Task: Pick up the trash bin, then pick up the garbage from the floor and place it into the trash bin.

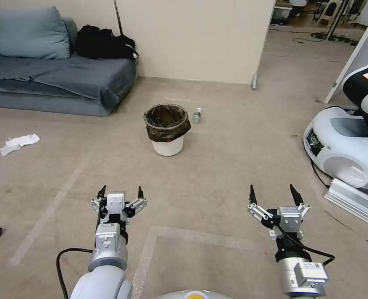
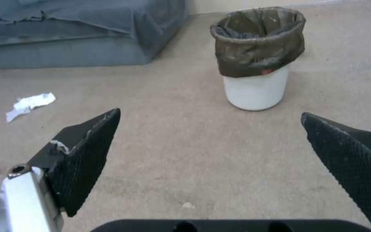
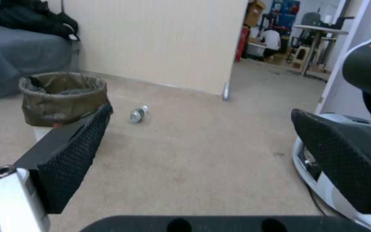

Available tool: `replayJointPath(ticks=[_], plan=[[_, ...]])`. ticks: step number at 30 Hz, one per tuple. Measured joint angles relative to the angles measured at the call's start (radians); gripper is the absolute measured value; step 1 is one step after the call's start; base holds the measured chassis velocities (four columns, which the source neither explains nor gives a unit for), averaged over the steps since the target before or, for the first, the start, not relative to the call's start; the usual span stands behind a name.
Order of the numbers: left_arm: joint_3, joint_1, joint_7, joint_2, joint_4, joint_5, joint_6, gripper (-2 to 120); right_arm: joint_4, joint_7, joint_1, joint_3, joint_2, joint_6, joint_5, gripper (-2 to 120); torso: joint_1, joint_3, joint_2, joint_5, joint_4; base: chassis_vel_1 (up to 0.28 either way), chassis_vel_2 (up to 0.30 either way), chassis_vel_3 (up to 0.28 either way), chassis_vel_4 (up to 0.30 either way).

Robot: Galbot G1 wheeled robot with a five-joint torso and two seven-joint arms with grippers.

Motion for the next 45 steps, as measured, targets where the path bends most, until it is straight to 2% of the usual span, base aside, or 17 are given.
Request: replayJointPath(ticks=[40,45], plan=[[0.02,-0.001,-0.024,-0.006,0.008,0.022,0.002,100,-0.022,-0.051,-0.001,0.01,0.0,0.053,-0.014,100,0.0,0.0,0.0,0.0002,0.0002,-0.241,0.238,0.243,-0.238],[0.021,-0.001,-0.024,-0.007,0.009,0.024,0.001,100,-0.039,-0.058,0.001,0.008,0.0,0.11,-0.014,100,0.0,0.0,0.0,0.0002,0.0,-0.119,0.11,0.105,-0.105]])
